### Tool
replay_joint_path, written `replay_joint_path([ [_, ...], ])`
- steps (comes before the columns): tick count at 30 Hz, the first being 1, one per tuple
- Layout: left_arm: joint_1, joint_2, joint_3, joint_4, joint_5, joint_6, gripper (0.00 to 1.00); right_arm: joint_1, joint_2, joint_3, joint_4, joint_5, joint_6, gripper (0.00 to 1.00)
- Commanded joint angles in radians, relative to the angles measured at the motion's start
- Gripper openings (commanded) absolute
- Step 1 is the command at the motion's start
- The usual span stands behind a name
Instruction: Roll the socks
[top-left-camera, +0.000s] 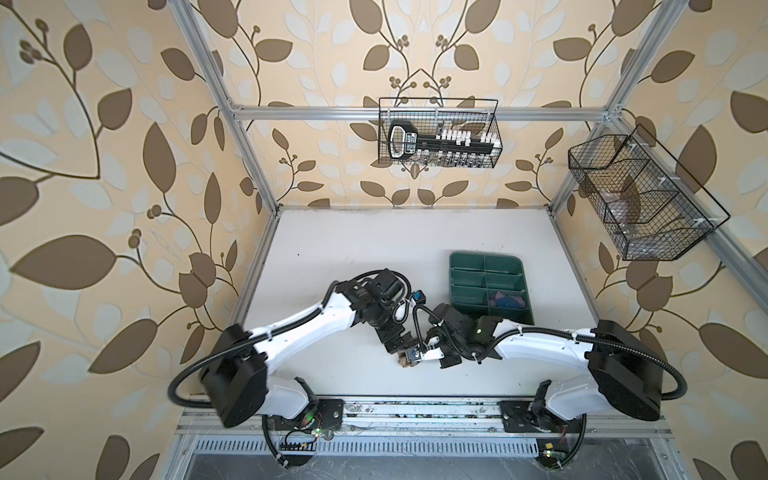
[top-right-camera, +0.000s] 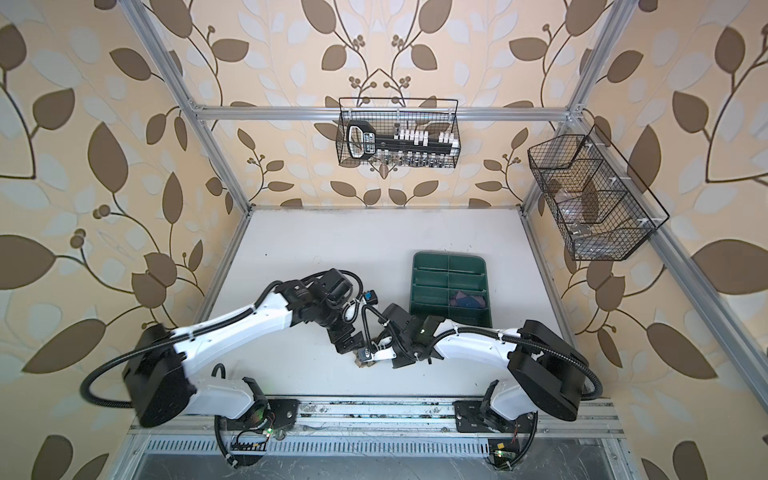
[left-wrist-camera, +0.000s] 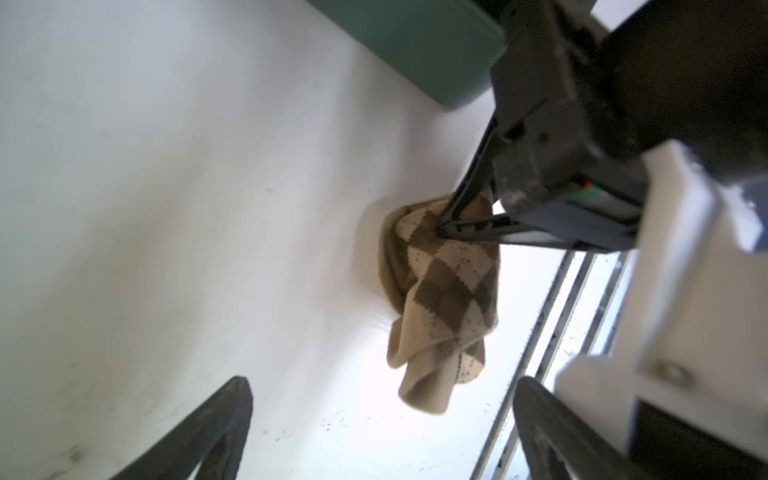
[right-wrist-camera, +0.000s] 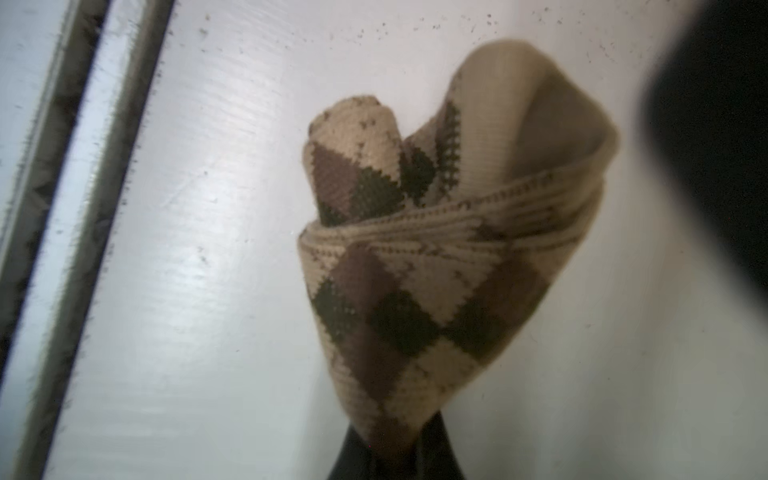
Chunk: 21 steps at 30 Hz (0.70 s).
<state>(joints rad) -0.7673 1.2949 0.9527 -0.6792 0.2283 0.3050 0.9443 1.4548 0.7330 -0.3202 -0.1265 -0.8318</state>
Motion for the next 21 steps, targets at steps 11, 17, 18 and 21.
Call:
replay_joint_path([
  [11, -0.009, -0.697, -0.116, -0.081, -0.245, 0.128, 0.82, -0.125, 0.325, 0.312, -0.553, -0.409, 0.054, 0.00],
  [17, -0.117, -0.425, 0.034, -0.278, -0.213, 0.165, 0.65, -0.157, 0.404, 0.402, -0.565, -0.472, 0.030, 0.00],
  [18, -0.188, -0.399, 0.023, -0.259, -0.288, 0.171, 0.66, -0.161, 0.416, 0.416, -0.568, -0.483, 0.027, 0.00],
  [21, -0.431, -0.322, -0.044, -0.135, -0.526, 0.222, 0.73, -0.175, 0.456, 0.462, -0.596, -0.515, 0.011, 0.00],
])
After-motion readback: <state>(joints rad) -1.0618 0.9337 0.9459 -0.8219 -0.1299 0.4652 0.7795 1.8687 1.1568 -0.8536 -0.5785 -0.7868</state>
